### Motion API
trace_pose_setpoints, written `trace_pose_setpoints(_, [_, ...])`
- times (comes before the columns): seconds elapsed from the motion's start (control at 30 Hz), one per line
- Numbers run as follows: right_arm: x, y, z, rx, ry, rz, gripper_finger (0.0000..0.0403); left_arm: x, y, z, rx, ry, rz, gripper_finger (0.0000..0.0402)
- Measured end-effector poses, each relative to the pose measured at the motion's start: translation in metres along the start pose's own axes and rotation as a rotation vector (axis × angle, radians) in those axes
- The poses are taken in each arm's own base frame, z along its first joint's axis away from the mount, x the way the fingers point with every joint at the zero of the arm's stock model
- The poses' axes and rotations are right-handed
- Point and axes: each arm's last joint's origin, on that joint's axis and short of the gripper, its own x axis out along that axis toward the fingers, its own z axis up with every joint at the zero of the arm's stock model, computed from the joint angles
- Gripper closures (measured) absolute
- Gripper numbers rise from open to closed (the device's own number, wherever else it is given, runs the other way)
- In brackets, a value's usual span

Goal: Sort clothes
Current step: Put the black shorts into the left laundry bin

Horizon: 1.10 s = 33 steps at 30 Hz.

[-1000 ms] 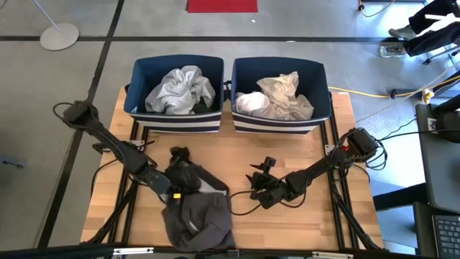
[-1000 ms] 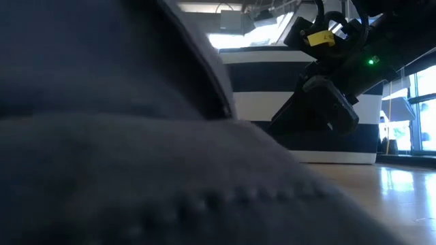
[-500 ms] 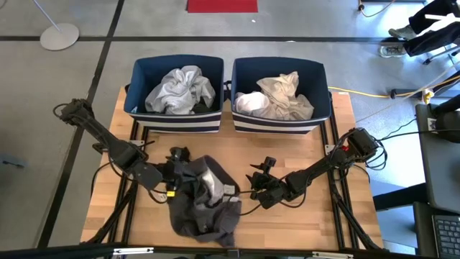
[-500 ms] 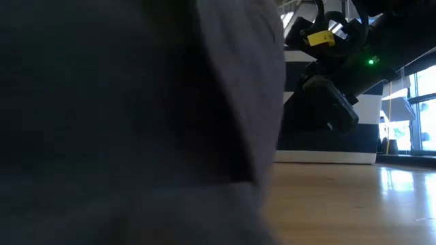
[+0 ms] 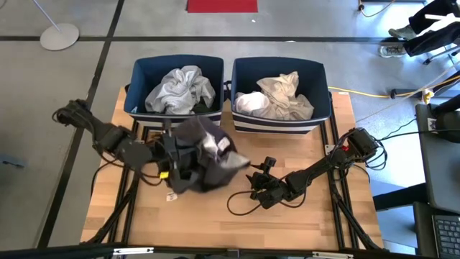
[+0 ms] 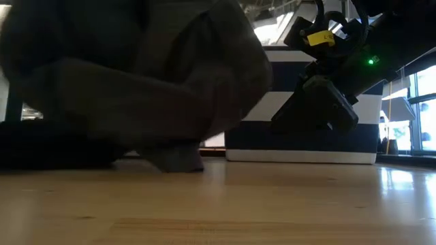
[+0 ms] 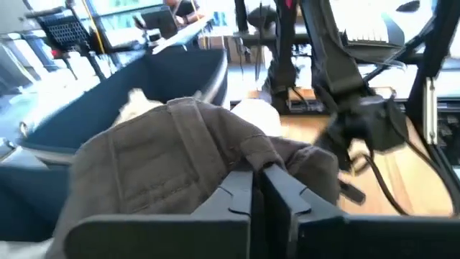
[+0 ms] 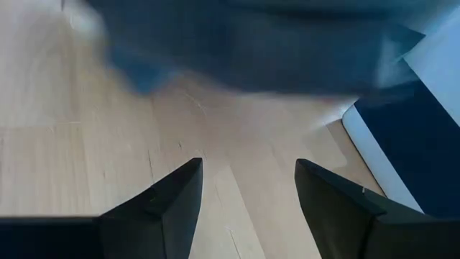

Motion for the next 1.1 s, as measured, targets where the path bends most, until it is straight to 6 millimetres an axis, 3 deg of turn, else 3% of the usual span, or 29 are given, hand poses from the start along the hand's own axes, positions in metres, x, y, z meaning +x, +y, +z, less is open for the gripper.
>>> trace_pose_setpoints(0.4, [0.0,0.0,0.0,0.0,0.0,0.0,0.018,-0.012,0.045,0.058,0.099,-0.109,0.16,0.0401])
trace_pose_setpoints(0.9, [0.0,0.0,0.001,0.011,-0.005,0.002,0.018,-0.048,0.115,0.131,0.203,-0.333,0.578,0.04])
trace_pose_setpoints(1.1, [0.002,-0.001,0.003,0.023,-0.014,0.001,0.018,-0.065,0.138,0.149,0.276,-0.439,0.788,0.04])
